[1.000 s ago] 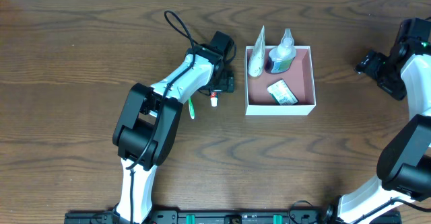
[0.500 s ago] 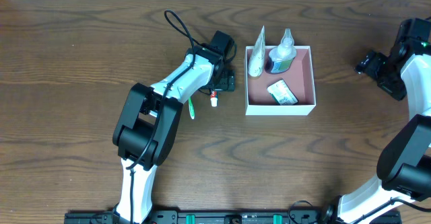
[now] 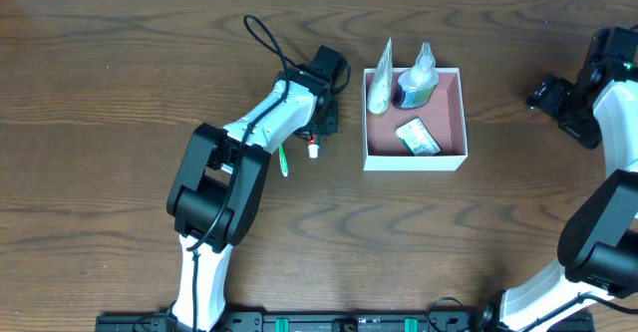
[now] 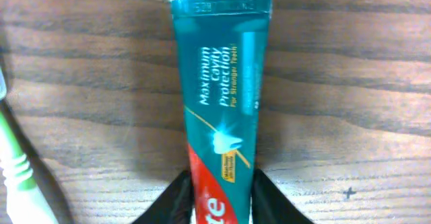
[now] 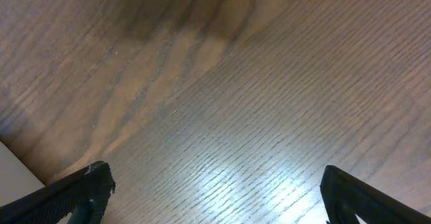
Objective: Pack container
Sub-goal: 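Lower the left gripper and grasp the Colgate tube, then carry the Colgate tube into the box and release it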
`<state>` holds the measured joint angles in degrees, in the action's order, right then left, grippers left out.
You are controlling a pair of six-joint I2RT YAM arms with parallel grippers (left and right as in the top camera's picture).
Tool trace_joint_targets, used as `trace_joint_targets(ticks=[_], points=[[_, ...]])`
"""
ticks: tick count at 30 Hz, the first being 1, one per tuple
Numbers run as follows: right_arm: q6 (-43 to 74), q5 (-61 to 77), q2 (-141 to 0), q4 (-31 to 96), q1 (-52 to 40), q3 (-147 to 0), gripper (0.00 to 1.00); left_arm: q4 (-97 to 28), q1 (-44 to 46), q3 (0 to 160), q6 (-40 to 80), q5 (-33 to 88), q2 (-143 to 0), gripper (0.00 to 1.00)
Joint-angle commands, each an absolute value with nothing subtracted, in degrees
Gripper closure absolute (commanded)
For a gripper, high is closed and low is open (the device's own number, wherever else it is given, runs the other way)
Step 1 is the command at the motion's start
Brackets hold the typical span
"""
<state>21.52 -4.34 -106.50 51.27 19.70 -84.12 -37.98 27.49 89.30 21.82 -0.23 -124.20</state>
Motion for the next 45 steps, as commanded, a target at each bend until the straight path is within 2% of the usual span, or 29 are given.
trace_joint_targets(ticks=[1,15,28,33,38,45], points=[[22.26,-4.47,-107.0,51.18,19.7,-83.88,0.01,-38.0,27.4,90.08,21.52,-0.71,-125.05,0.74],[22.26,-4.47,-107.0,51.2,19.7,-83.88,0.01,-41.19,26.48,93.76,18.96,-0.73,-122.04,0.74],[22.26,-4.47,-107.0,51.18,19.7,-83.88,0.01,-41.39,26.28,97.45,10.94,-0.71,-100.57,0.74],[22.26,-4.47,-107.0,51.18,19.7,-83.88,0.01,-38.76,30.24,97.45,10.96,-0.64,-94.54,0.75],[22.26,-4.47,-107.0,51.18,19.7,-83.88,0.01,-34.65,38.35,97.41,10.61,-0.62,-93.73,0.75],[22.26,-4.47,-107.0,51.18,19.7,-83.88,0.01,-31.92,48.1,97.36,-3.62,-0.69,-98.24,0.75]])
